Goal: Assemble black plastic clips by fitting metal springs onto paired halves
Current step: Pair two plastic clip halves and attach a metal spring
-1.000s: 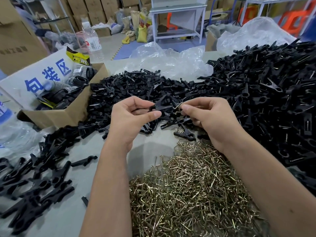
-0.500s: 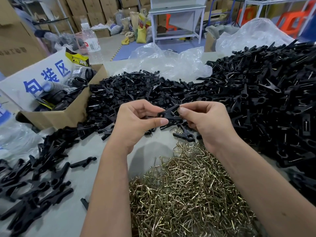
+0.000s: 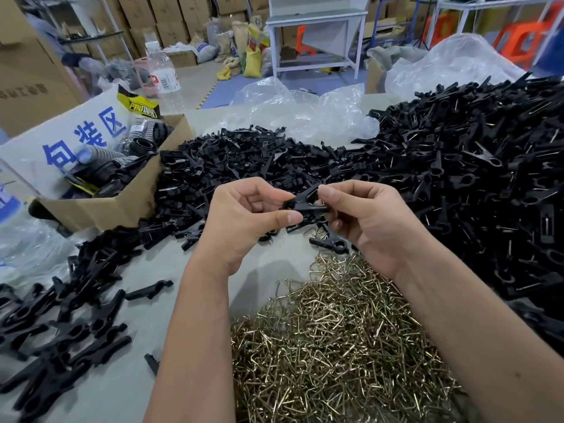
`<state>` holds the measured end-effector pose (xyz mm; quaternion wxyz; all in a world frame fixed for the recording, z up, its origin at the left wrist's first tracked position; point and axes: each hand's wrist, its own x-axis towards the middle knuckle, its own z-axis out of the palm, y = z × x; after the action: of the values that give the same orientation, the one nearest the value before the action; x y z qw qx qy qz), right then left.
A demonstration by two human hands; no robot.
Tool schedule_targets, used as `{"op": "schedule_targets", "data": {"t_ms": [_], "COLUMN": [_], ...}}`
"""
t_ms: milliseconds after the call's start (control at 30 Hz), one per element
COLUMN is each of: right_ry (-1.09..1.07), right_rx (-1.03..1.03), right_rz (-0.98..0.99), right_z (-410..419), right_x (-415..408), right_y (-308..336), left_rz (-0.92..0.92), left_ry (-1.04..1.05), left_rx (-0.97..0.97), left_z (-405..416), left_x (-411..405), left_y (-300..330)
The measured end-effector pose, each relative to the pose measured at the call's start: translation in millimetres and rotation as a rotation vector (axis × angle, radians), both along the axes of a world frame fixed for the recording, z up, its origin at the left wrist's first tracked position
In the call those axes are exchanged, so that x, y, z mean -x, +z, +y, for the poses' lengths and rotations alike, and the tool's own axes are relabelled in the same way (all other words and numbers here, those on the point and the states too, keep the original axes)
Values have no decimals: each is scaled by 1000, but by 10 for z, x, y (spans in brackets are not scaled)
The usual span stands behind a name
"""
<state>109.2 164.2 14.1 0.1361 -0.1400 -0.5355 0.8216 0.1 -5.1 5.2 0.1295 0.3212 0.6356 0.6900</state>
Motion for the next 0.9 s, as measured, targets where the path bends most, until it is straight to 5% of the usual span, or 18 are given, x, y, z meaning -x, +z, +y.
{"op": "schedule_targets", "data": {"t_ms": [167, 333, 900], "right_ry": [300, 542, 611], "right_rx": [373, 455, 917], "right_rz": [-67, 24, 13], "right_z": [-42, -1, 175], "right_x": [-40, -42, -37], "right_y": [-83, -105, -57], "left_rz": [-14, -59, 17], "left_ry": [-75, -56, 22], "left_rx": [-82, -109, -16], "left_z": [0, -10, 61], "left_x": [-16, -26, -75], "left_y": [21, 40, 20]}}
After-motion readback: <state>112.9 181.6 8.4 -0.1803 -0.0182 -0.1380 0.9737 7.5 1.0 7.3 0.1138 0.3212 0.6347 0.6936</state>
